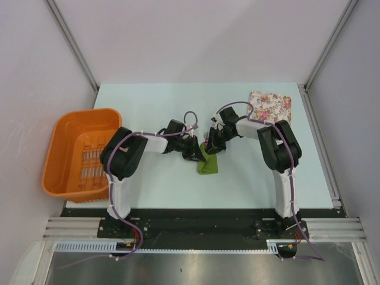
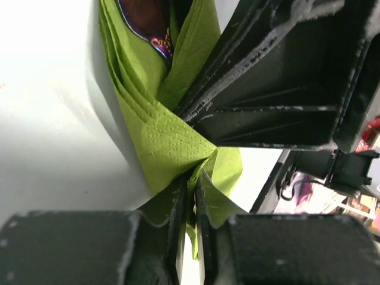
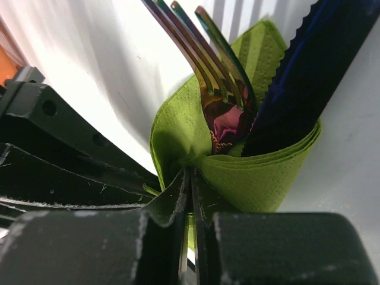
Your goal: Place the utensils on the paper napkin and roll it up
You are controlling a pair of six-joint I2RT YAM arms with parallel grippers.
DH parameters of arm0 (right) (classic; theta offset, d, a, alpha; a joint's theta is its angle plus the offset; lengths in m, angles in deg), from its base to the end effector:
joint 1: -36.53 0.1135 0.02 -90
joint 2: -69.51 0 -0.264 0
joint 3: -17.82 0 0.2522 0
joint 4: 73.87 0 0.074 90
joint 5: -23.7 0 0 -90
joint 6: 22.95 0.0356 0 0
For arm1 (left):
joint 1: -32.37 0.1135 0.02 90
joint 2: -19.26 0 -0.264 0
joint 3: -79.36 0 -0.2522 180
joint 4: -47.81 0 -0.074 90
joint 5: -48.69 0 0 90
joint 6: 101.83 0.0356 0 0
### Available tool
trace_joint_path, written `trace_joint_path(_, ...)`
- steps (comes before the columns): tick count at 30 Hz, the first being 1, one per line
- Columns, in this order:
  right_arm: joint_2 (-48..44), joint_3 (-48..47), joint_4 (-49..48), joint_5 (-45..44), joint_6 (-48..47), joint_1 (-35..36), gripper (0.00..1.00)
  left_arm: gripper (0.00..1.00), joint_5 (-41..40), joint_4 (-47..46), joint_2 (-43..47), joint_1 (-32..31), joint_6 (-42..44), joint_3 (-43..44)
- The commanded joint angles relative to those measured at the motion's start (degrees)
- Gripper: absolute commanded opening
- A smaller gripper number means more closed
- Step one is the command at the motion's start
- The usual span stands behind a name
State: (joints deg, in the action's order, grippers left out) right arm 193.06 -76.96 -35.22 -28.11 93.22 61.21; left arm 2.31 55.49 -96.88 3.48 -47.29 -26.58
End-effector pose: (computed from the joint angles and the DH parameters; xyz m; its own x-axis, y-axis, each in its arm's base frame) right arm 0.3780 0.1979 0.1180 -0.9929 -0.0748 -0.0928 -0.1181 0.7220 0.6817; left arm 0.3278 -0.2089 0.1053 -0.9736 0.0576 -0.2207 0.2150 0.5549 -0.8037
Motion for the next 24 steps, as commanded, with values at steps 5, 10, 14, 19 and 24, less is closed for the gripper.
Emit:
trace_joint_path(5,4.95,1.73,-3.44,-12.71,-1.39,-0.25,0.08,0.10,-11.88,16.54,-2.69,0.49,13.40,6.15)
trace_joint_path(10,4.77,0.95,-4.49,-10.95,-1.30,-0.25,0.08,0.06,-11.80,17.25,-2.34,1.81,15.07,7.29)
trace_joint_path(14,5.74,-0.81,-4.41,-9.81,-1.30,0.18,0.08,0.00,-2.00,12.62,-1.12,1.90,12.45,5.21)
trace_joint_path(19,6.27,-0.73,-4.40,-9.90,-1.30,-0.17,0.07,0.00,6.65,-7.78,4.87,0.76,-1.35,-1.05)
trace_joint_path(24,6.62,-0.64,-4.76,-9.72,-0.69,-0.08,0.06,0.00,7.27,-14.56,4.34,-1.17,-7.68,-1.49)
